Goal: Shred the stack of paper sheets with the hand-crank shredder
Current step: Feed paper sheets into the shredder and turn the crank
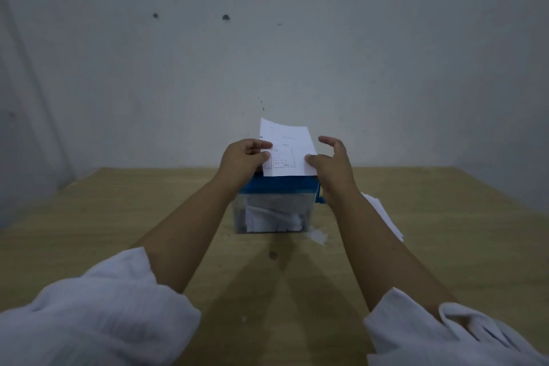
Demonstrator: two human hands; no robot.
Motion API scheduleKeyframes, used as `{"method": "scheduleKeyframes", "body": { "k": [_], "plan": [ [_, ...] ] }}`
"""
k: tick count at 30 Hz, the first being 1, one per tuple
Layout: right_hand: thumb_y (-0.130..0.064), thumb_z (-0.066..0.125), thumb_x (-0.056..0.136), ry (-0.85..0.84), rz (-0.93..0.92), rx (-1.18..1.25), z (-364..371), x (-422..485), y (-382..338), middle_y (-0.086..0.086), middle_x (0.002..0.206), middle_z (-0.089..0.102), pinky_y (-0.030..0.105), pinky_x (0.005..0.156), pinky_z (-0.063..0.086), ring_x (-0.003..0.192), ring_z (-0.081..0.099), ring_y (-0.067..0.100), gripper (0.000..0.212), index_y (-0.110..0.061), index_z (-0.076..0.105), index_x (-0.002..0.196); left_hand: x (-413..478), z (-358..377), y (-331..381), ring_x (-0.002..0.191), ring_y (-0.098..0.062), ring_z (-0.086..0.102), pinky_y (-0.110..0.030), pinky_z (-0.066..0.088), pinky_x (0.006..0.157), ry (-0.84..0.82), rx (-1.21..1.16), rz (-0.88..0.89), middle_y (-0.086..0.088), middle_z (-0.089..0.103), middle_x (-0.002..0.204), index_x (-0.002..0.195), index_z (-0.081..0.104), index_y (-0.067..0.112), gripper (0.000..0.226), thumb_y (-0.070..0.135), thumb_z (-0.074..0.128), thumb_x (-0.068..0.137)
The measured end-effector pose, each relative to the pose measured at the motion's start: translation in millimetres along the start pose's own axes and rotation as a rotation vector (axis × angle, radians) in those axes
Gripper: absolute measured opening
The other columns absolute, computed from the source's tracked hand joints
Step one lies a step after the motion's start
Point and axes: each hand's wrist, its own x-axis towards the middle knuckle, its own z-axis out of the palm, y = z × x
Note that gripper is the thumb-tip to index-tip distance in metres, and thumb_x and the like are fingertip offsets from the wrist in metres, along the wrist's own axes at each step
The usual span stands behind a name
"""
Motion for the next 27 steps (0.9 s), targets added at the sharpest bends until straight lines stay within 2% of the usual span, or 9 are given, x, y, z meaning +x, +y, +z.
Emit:
{"method": "scheduleKeyframes", "body": {
  "k": [2,3,6,8,11,16,21,24,27],
  "plan": [
    [-0.002,0.057,0.087,-0.055,0.006,-0.016,3,5,-6,0.011,0.115,0.061,0.042,0.083,0.055,0.103,0.06,0.029,0.023,-0.024,0.063,0.093,6,-8,-4,0.09,-0.018,0.058,-0.018,0.05,0.07,0.006,0.041,0.003,-0.011,0.061,0.101,0.11,0.064,0.004,0.021,0.002,0.057,0.09],
    [-0.001,0.057,0.088,-0.089,0.025,-0.005,4,7,-10,0.011,0.112,0.063,0.037,0.079,0.056,0.099,0.06,0.028,0.02,-0.019,0.066,0.089,9,-11,-6,0.092,-0.017,0.057,-0.019,0.05,0.073,0.006,0.061,0.01,-0.009,0.06,0.103,0.11,0.065,0.006,0.021,0.003,0.057,0.09],
    [0.001,0.057,0.088,-0.191,0.015,0.0,4,17,-21,0.007,0.098,0.065,0.025,0.067,0.056,0.083,0.061,0.017,0.016,-0.007,0.069,0.097,18,-20,-9,0.102,-0.016,0.054,-0.024,0.047,0.082,0.018,0.081,0.028,-0.006,0.059,0.109,0.107,0.065,0.012,0.02,0.005,0.057,0.091],
    [0.002,0.058,0.086,-0.241,-0.033,-0.042,4,26,-28,0.003,0.097,0.065,0.024,0.071,0.055,0.085,0.059,0.015,0.018,-0.007,0.069,0.098,26,-24,-9,0.103,-0.014,0.053,-0.017,0.045,0.078,0.041,0.067,0.05,-0.003,0.06,0.111,0.11,0.065,0.012,0.021,0.005,0.056,0.092],
    [0.002,0.06,0.084,-0.237,-0.113,-0.146,6,41,-33,0.001,0.107,0.064,0.023,0.081,0.049,0.093,0.056,0.012,0.021,-0.013,0.071,0.096,36,-26,-10,0.104,-0.012,0.053,-0.009,0.045,0.073,0.056,0.076,0.098,-0.001,0.06,0.113,0.111,0.064,0.013,0.022,0.005,0.054,0.093],
    [-0.002,0.058,0.088,-0.185,-0.193,-0.158,11,48,-23,-0.004,0.102,0.063,0.005,0.064,0.047,0.084,0.056,0.002,0.021,-0.009,0.069,0.105,42,-24,-14,0.099,-0.005,0.051,-0.003,0.042,0.067,0.079,0.146,0.178,0.007,0.058,0.109,0.108,0.064,0.016,0.019,0.008,0.054,0.093],
    [-0.003,0.059,0.088,-0.208,-0.165,-0.144,7,43,-8,-0.007,0.099,0.064,0.001,0.057,0.045,0.085,0.056,0.003,0.021,-0.012,0.07,0.104,36,-28,-27,0.094,0.002,0.054,-0.017,0.044,0.083,0.047,0.162,0.201,0.009,0.06,0.106,0.104,0.065,0.019,0.017,0.01,0.058,0.092],
    [-0.004,0.06,0.088,-0.198,-0.173,-0.142,4,42,-5,-0.007,0.1,0.065,0.001,0.055,0.043,0.085,0.056,0.002,0.021,-0.012,0.069,0.105,34,-30,-27,0.09,0.008,0.054,-0.014,0.041,0.082,0.014,0.166,0.22,0.012,0.061,0.102,0.103,0.065,0.021,0.016,0.011,0.06,0.091],
    [-0.005,0.059,0.088,-0.2,-0.187,-0.148,5,41,-6,-0.006,0.102,0.065,0.002,0.057,0.044,0.087,0.056,0.003,0.021,-0.013,0.069,0.104,34,-31,-26,0.092,-0.001,0.056,-0.018,0.043,0.084,0.007,0.187,0.233,0.009,0.062,0.101,0.103,0.065,0.019,0.017,0.01,0.061,0.09]
  ]
}}
